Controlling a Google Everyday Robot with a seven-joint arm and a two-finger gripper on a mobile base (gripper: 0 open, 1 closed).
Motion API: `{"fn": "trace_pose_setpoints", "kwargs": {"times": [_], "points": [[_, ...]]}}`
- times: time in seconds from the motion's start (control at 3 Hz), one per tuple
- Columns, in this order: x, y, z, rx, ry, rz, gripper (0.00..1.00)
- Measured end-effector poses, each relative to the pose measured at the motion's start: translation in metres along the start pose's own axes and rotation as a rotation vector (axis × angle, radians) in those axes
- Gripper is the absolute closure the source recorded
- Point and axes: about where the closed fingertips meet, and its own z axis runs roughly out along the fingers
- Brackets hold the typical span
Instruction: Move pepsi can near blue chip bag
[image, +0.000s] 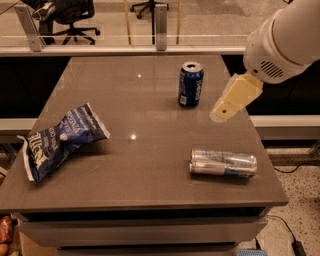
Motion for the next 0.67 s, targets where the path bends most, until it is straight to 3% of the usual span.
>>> {"fn": "trace_pose_setpoints", "kwargs": {"times": [0.67], "points": [[-0.002, -0.006, 0.033, -0.002, -0.041, 0.035, 0.0]]}}
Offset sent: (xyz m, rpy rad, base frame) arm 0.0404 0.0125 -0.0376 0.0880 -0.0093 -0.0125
